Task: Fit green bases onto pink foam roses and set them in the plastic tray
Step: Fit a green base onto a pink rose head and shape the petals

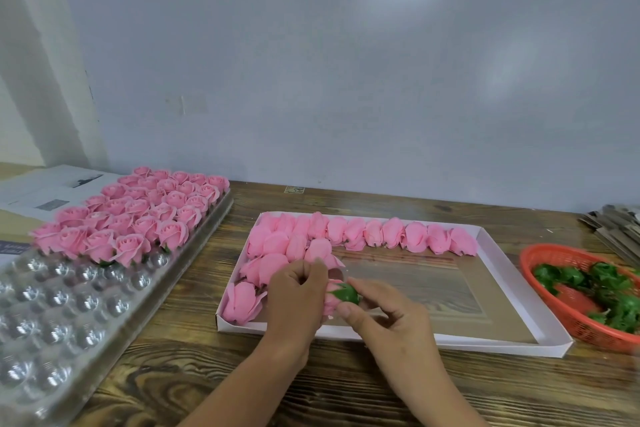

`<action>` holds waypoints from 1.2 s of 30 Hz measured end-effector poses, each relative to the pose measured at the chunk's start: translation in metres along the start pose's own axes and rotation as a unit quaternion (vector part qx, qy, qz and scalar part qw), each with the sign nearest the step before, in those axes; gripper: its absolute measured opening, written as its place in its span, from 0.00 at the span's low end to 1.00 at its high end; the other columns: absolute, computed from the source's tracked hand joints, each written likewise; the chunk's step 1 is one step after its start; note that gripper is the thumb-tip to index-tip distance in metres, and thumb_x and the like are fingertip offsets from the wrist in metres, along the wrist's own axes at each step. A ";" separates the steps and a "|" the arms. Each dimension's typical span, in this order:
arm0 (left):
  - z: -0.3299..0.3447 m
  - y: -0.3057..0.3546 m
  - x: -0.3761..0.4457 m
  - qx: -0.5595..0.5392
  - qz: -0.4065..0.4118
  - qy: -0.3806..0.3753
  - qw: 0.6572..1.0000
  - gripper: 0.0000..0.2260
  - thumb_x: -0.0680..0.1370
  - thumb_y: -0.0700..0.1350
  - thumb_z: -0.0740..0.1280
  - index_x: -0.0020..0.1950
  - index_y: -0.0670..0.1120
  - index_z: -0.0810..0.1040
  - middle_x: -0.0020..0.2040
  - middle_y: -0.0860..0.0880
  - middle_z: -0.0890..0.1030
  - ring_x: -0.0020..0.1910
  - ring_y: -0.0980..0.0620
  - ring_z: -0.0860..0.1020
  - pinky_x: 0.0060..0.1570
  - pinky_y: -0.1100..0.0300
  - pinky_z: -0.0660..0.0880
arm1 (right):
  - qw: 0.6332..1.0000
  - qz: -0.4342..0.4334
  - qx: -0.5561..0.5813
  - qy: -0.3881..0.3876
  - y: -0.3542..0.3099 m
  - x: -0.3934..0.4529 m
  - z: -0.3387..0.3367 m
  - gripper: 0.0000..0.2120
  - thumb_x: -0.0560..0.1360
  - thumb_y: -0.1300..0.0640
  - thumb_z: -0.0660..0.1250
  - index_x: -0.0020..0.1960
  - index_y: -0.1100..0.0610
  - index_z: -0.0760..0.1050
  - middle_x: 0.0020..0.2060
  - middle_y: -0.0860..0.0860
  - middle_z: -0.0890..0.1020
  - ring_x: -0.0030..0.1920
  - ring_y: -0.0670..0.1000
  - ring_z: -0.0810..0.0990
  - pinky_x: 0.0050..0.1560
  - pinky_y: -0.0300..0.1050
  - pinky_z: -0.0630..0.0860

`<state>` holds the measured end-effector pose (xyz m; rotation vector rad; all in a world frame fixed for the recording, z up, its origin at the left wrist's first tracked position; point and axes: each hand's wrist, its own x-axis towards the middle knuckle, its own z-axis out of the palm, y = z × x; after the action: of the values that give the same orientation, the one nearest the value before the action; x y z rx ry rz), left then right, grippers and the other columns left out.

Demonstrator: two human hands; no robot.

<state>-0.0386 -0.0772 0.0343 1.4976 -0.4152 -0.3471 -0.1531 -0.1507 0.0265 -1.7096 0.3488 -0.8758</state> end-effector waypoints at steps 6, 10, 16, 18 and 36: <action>0.002 -0.002 -0.003 0.040 0.077 0.022 0.996 0.22 0.80 0.43 0.64 0.24 0.47 0.71 0.24 0.42 0.72 0.26 0.54 0.70 0.31 0.58 0.71 | 0.999 -0.004 -0.034 -0.003 -0.003 -0.001 0.001 0.10 0.64 0.44 0.74 0.45 0.36 0.84 0.41 0.52 0.84 0.35 0.43 0.74 0.39 0.35 0.71; 0.003 -0.005 -0.001 0.039 0.073 0.021 0.996 0.21 0.80 0.43 0.65 0.25 0.46 0.72 0.23 0.50 0.72 0.25 0.57 0.69 0.28 0.64 0.70 | 0.998 0.019 -0.056 -0.008 -0.004 -0.003 0.001 0.16 0.62 0.41 0.75 0.49 0.32 0.81 0.44 0.44 0.84 0.39 0.39 0.78 0.41 0.30 0.73; 0.000 -0.003 0.002 0.042 0.050 0.031 0.997 0.18 0.80 0.45 0.65 0.29 0.45 0.75 0.25 0.50 0.73 0.26 0.56 0.73 0.33 0.54 0.74 | 0.993 -0.016 -0.118 0.011 -0.003 -0.009 0.000 0.22 0.69 0.57 0.78 0.55 0.36 0.78 0.46 0.38 0.83 0.47 0.42 0.82 0.40 0.34 0.78; -0.001 -0.004 0.003 0.035 0.047 0.031 0.998 0.18 0.80 0.45 0.65 0.31 0.43 0.74 0.26 0.49 0.74 0.27 0.54 0.74 0.33 0.54 0.75 | 0.991 -0.028 -0.126 0.015 -0.001 -0.009 0.000 0.21 0.69 0.59 0.77 0.55 0.38 0.79 0.45 0.41 0.84 0.47 0.41 0.82 0.39 0.38 0.79; 0.000 -0.003 0.001 0.054 0.066 0.010 0.996 0.19 0.82 0.43 0.66 0.30 0.43 0.74 0.24 0.52 0.76 0.27 0.57 0.81 0.25 0.58 0.79 | 0.999 0.014 -0.037 0.017 0.006 -0.004 -0.001 0.23 0.68 0.65 0.77 0.49 0.36 0.83 0.44 0.43 0.87 0.43 0.45 0.86 0.46 0.35 0.80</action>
<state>-0.0379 -0.0777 0.0312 1.5682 -0.5207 -0.2065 -0.1555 -0.1506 0.0196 -1.7559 0.4323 -0.8819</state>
